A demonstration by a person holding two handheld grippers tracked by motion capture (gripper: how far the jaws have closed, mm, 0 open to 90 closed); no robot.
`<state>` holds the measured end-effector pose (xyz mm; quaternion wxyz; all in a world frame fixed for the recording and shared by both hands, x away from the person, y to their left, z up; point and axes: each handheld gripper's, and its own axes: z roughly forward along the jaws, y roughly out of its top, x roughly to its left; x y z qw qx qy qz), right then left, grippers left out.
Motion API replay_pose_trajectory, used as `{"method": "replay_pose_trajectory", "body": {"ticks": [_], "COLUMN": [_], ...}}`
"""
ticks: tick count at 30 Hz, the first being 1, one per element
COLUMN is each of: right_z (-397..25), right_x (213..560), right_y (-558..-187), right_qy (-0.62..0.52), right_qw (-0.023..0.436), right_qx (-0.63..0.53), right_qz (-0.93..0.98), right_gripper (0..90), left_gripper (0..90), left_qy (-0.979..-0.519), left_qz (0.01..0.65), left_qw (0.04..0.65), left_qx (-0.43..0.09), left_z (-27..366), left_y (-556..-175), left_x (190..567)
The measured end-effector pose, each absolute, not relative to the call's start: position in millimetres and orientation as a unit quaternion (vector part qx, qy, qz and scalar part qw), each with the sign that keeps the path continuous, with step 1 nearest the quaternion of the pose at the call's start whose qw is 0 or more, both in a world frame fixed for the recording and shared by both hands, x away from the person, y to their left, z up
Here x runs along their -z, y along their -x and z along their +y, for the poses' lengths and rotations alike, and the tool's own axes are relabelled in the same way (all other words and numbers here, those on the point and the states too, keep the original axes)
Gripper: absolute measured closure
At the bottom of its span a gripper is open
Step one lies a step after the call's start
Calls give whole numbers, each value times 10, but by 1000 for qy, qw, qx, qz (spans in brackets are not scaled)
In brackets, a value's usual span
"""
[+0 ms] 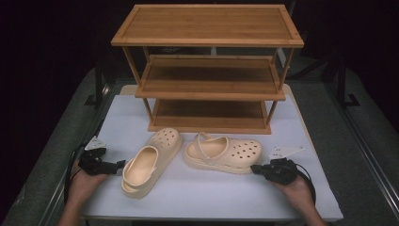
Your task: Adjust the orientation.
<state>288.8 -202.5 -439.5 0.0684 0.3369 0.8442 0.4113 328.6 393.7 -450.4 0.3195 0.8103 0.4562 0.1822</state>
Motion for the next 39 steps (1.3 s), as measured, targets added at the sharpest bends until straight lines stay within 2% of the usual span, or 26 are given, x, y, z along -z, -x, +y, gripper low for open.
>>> {"method": "replay_pose_trajectory", "body": {"ticks": [13,15,16,25,32,39], "right_z": [-2046,-2056,-2069,-2036,-1905,-1385], "right_x": [4373,4377,4382,4347,4107,3854], "right_y": [-3265,-3324,-3338,-3281,-3188,-3239], "right_qy": [-366,-364,-365,-360,-335,-284], "right_qw": [96,88,78,93,80,50], "right_qx": [-399,-404,-408,-400,-453,-485], "right_qz": [836,835,833,838,822,826], "right_gripper": [900,900,900,895,784,691], "left_gripper": [0,0,0,0,0,0], "left_qy": [-810,-810,-810,-810,-810,-811], "left_qz": [456,456,456,456,456,456], "left_qw": [320,320,320,320,320,320], "left_qx": [-182,-182,-182,-182,-182,-182], "left_z": [3937,3937,3937,3937,3937,3938], "left_y": [-3286,-3286,-3286,-3286,-3285,-3285], "left_x": [4504,4504,4504,4504,4504,4504]}}
